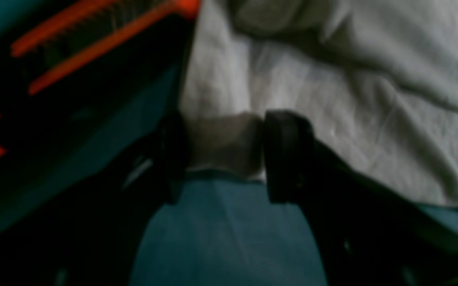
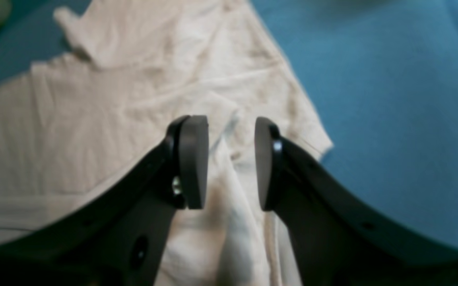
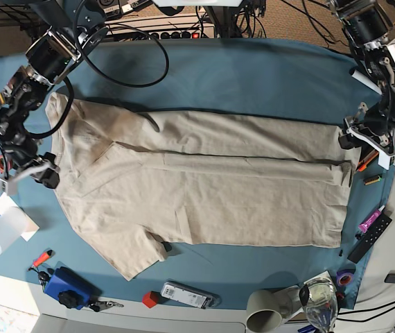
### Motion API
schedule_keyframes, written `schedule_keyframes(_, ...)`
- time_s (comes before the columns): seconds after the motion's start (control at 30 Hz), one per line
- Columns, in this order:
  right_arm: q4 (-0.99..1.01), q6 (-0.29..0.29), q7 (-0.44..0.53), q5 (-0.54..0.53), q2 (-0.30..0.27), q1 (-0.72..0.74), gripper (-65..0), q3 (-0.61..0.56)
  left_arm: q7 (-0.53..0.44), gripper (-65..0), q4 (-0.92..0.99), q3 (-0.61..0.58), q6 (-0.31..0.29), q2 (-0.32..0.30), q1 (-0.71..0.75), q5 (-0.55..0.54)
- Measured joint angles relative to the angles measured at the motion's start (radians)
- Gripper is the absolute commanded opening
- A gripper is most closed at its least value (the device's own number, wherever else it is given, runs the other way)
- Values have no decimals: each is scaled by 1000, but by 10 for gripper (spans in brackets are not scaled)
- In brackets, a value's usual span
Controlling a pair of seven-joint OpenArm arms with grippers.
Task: Fold the T-shirt properly
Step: 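Open both grippers, release the fold, and lift away, then grasp the folded edge corners again with both grippers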
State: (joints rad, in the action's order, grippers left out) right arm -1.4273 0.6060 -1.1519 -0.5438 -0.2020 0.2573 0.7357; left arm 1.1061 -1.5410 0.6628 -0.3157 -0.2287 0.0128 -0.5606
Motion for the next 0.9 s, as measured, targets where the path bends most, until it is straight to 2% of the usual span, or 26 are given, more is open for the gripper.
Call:
schedule_keyframes(0.1,0,0,-23,-52,-29,-10,-448,26,0,-338,-4,-2,23,6,-8,35)
schedule_keyframes(0.33,0,0,-80,-117,-124,-93,-448,30,26,-339,-3,0,27,3,-5,-29)
schedule_keyframes(0.53,-1,-3,-154,-216,-122,-175,-448,35,31,-339,-3,0,27,1,-5,-43)
schedule_keyframes(0.7,-2,-18,-188,-223,-122,-209,-448,35,63,-339,-2,0,-18,1,-5,-87)
schedule_keyframes(0.8,-2,-19,-195,-223,-122,-233,-448,35,66,-339,-2,0,-19,1,-5,-96)
schedule_keyframes(0.9,-2,-52,-195,-150,-117,-241,-448,35,76,-339,0,-1,-20,3,-3,-117)
